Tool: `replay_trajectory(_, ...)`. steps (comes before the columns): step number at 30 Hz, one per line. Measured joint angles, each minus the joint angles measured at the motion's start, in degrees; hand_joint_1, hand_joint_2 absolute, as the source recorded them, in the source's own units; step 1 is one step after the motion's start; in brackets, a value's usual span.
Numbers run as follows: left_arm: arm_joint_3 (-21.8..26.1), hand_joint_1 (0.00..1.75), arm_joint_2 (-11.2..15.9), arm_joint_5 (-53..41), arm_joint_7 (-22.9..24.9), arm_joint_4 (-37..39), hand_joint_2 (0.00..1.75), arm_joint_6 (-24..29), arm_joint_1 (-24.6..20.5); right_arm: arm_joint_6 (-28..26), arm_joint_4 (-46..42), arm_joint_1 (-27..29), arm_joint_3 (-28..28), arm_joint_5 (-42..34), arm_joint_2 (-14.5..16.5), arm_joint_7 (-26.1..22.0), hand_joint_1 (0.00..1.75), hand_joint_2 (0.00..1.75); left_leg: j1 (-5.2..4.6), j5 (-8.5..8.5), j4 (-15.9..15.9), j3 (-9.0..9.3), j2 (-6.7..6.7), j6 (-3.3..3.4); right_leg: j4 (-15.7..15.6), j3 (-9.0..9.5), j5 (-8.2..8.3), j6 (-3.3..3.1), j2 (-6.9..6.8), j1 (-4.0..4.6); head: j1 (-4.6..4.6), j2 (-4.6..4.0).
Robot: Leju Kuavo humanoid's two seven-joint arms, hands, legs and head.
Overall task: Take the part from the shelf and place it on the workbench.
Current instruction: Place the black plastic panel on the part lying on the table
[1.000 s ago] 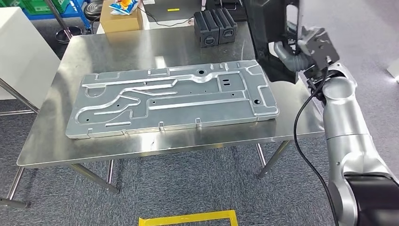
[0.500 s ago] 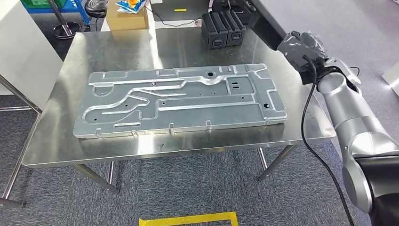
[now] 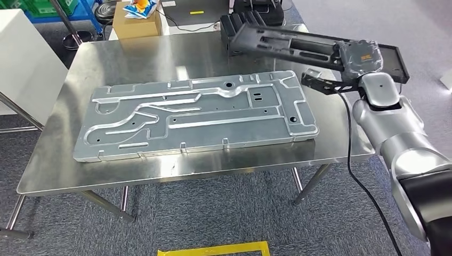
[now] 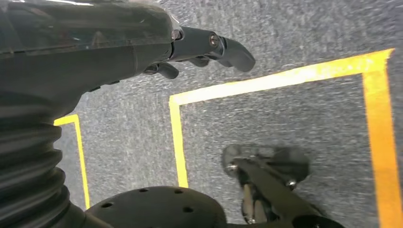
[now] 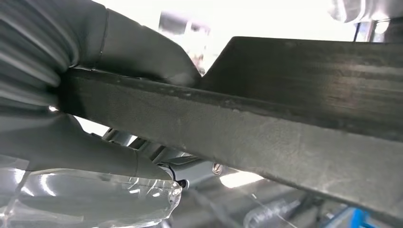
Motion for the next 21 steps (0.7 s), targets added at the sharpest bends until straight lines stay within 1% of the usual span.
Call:
replay_trajectory(1,0.0,0.00,0.0,0.0,0.0,0.0,1.75,0.0,-0.1,-0.8,0.5,0.1,0.9,1.3,0.1,0.3,1.75,1.75,0.00,0.85,-0.3,0.01,0.00,0.06,0.0,0.08,-0.03,0.00,0.05,0.01,-0.01,0.00)
replay_trajectory(2,-0.1,0.00,0.0,-0.1,0.1,0.0,1.75,0.0,-0.2,-1.6,0.9,0.3,1.8,2.6,0.2,0.5,1.75,1.75,-0.01,2.66,-2.8,1.11,0.01,0.23,0.0,0.21,-0.09,0.03,0.14,0.02,-0.01,0.00)
replay_trajectory(3,-0.1,0.00,0.0,-0.2,0.1,0.0,1.75,-0.1,-0.2,-2.5,1.3,0.4,2.6,3.6,0.3,0.6,1.75,1.75,-0.02,4.98,-6.9,3.00,0.01,0.50,0.0,0.37,-0.16,0.12,0.25,0.03,-0.02,0.01)
replay_trajectory(4,-0.2,0.00,0.0,-0.2,0.1,0.0,1.75,-0.2,-0.1,-3.3,1.7,0.5,3.3,4.5,0.5,0.7,1.75,1.75,-0.12,6.72,-11.0,4.96,0.01,0.79,0.0,0.48,-0.25,0.27,0.34,0.13,-0.02,0.01)
replay_trajectory(5,-0.3,0.00,0.0,-0.3,0.1,0.0,1.75,-0.3,-0.1,-4.1,2.1,0.6,4.0,5.3,0.7,0.8,1.75,1.75,-0.21,7.87,-14.3,6.49,0.01,1.03,0.1,0.50,-0.31,0.48,0.39,0.22,-0.01,0.01)
replay_trajectory(6,-0.4,0.00,0.0,-0.3,0.1,0.0,1.75,-0.4,-0.1,-4.8,2.5,0.7,4.6,5.9,0.9,0.9,1.75,1.75,-0.30,8.31,-16.3,7.33,-0.02,1.19,0.1,0.46,-0.30,0.74,0.40,0.30,0.02,0.01)
replay_trajectory(8,-0.4,0.00,0.0,-0.2,0.0,0.0,1.75,-0.5,0.0,-5.6,3.2,0.9,5.7,7.0,1.3,1.3,1.75,1.75,-0.39,8.20,-17.1,7.55,-0.10,1.46,0.0,0.38,-0.16,1.39,0.37,0.35,0.04,0.01)
replay_trajectory(9,-0.5,0.00,0.0,-0.1,0.0,0.0,1.75,-0.5,0.1,-6.1,3.5,1.1,6.1,7.6,1.6,1.6,1.75,1.75,-0.30,8.37,-17.3,7.63,-0.10,1.74,0.0,0.36,-0.24,1.71,0.33,0.27,0.04,0.01)
replay_trajectory(10,-0.5,0.00,0.0,-0.1,0.0,0.0,1.75,-0.6,0.1,-6.8,3.8,1.3,6.6,8.2,1.9,1.9,1.75,1.75,-0.22,8.56,-17.6,7.77,-0.06,2.09,0.6,0.11,-0.74,1.99,0.28,0.20,0.05,0.00)
replay_trajectory(11,-0.5,0.00,0.0,0.0,-0.1,0.0,1.75,-0.6,0.0,-7.7,4.0,1.4,6.9,8.8,2.3,2.2,1.75,1.75,-0.14,8.76,-17.9,7.89,-0.02,2.42,2.2,-0.60,-1.79,2.21,0.24,0.13,0.08,0.00)
replay_trajectory(12,-0.5,0.00,-0.1,0.1,-0.1,0.0,1.75,-0.6,0.0,-8.8,4.2,1.6,7.2,9.4,2.6,2.7,1.75,1.75,-0.08,8.89,-18.1,7.98,0.01,2.65,5.0,-1.86,-3.39,2.40,0.19,0.06,0.11,0.00)
replay_trajectory(13,-0.5,0.00,-0.1,0.2,-0.1,0.0,1.75,-0.6,0.0,-10.1,4.4,1.8,7.5,9.9,2.8,3.2,1.75,1.75,-0.12,8.91,-18.2,7.97,-0.01,2.79,8.7,-3.56,-5.18,2.57,0.17,0.05,0.15,0.00)
replay_trajectory(14,-0.5,0.00,-0.2,0.2,-0.1,0.0,1.75,-0.6,0.0,-11.2,4.5,2.1,7.7,10.3,3.0,3.8,1.75,1.75,-0.14,8.89,-18.1,7.96,-0.03,2.85,12.4,-5.33,-6.63,2.72,0.17,0.04,0.15,0.01)
replay_trajectory(15,-0.5,0.00,-0.3,0.2,-0.1,0.0,1.75,-0.6,0.1,-12.4,4.7,2.5,7.9,10.8,3.3,4.3,1.75,1.75,-0.15,8.83,-18.1,7.97,-0.07,2.88,14.9,-6.61,-7.22,2.84,0.17,0.01,0.16,0.01)
replay_trajectory(16,-0.5,0.00,-0.3,0.2,-0.1,0.0,1.75,-0.5,0.2,-13.6,4.9,2.8,8.2,11.2,3.5,4.8,1.75,1.75,-0.15,8.75,-17.9,7.98,-0.10,2.89,15.5,-7.02,-6.78,2.90,0.16,-0.04,0.16,0.01)
replay_trajectory(17,-0.5,0.00,-0.4,0.3,-0.1,0.0,1.75,-0.5,0.2,-14.7,5.1,3.1,8.4,11.7,3.8,5.3,1.75,1.75,-0.15,8.63,-17.8,7.98,-0.13,2.83,14.0,-6.40,-5.39,2.88,0.15,-0.10,0.16,0.01)
replay_trajectory(18,-0.6,0.00,-0.5,0.3,-0.1,0.0,1.75,-0.4,0.2,-15.6,5.2,3.3,8.6,12.2,4.1,5.7,1.75,1.75,-0.14,8.45,-17.6,7.99,-0.15,2.73,10.7,-4.86,-3.37,2.80,0.13,-0.16,0.16,0.01)
replay_trajectory(19,-0.6,0.00,-0.5,0.3,-0.1,0.0,1.75,-0.4,0.2,-16.4,5.3,3.4,8.7,12.7,4.3,6.1,1.75,1.75,-0.15,8.24,-17.4,7.96,-0.16,2.56,6.9,-3.08,-1.75,2.66,0.11,-0.17,0.16,0.01)
replay_trajectory(20,-0.6,0.00,-0.6,0.4,-0.1,0.0,1.75,-0.3,0.2,-17.0,5.2,3.4,8.8,13.2,4.6,6.6,1.75,1.75,-0.26,8.04,-17.1,7.85,-0.16,2.34,3.7,-1.56,-0.68,2.47,0.11,-0.06,0.16,0.01)
replay_trajectory(21,-0.6,0.00,-0.6,0.5,-0.1,0.0,1.75,-0.1,0.2,-17.4,4.9,3.7,8.9,13.8,4.7,7.1,1.75,1.75,-0.34,7.91,-17.0,7.75,-0.17,2.12,1.6,-0.59,-0.24,2.23,0.13,0.09,0.13,0.01)
